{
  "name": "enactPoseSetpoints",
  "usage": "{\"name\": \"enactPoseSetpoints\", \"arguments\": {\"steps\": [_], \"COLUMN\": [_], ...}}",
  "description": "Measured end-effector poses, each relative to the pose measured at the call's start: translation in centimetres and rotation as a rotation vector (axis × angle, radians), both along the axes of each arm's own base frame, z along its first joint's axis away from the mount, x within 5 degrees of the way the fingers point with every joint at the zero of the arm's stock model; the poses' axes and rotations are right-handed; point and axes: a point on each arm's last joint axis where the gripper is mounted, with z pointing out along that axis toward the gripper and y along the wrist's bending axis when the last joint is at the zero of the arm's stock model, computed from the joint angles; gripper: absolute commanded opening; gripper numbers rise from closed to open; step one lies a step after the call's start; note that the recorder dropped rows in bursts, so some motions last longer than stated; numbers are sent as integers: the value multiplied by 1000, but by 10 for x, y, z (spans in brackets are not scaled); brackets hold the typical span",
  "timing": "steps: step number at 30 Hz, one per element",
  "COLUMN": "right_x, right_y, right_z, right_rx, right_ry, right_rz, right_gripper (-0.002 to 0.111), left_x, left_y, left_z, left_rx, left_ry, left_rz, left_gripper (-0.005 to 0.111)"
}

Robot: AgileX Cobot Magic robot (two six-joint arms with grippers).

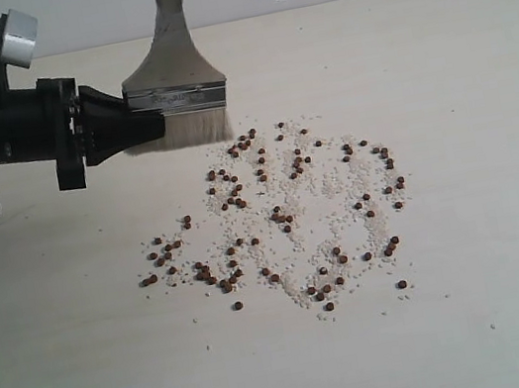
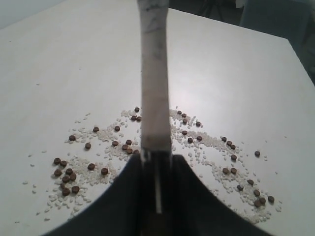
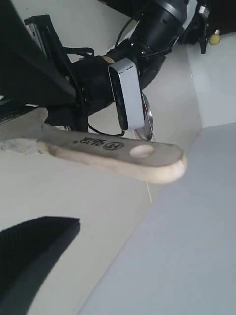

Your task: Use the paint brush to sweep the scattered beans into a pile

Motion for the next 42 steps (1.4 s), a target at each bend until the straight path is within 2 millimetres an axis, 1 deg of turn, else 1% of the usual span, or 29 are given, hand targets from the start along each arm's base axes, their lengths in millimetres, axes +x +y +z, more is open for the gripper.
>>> {"name": "enactPoseSetpoints", "arguments": {"steps": [4, 7, 13, 22, 27, 29, 31, 33, 38, 42], "right_x": [0, 0, 15, 27, 32, 32, 33, 33, 33, 28], "right_y": [2, 4, 9, 36, 46, 49, 51, 51, 51, 54], "right_z": [-9, -11, -12, -2, -2, -2, -3, -3, -3, -1], "right_rx": [21, 40, 58, 93, 103, 104, 104, 106, 107, 123], "right_ry": [-15, -29, -24, -8, 11, 9, 12, 13, 8, 1], "right_rz": [50, 86, 97, 151, 169, 176, 178, 181, 184, 225], "right_gripper": [64, 64, 63, 62, 62, 59, 54, 42, 0, 0], "left_x": [0, 0, 0, 0, -1, -1, -1, -1, -1, 0], "left_y": [0, 0, 0, 0, 0, 0, 0, 0, 0, 0], "left_z": [0, 0, 0, 0, 0, 0, 0, 0, 0, -1], "left_rx": [1, 1, 2, 6, 8, 8, 8, 8, 8, 11], "left_ry": [0, 0, -4, -18, -24, -26, -26, -26, -26, -30], "left_rz": [-2, -2, -3, -10, -13, -14, -14, -14, -14, -6], "left_gripper": [0, 0, 0, 0, 0, 0, 0, 0, 0, 0]}}
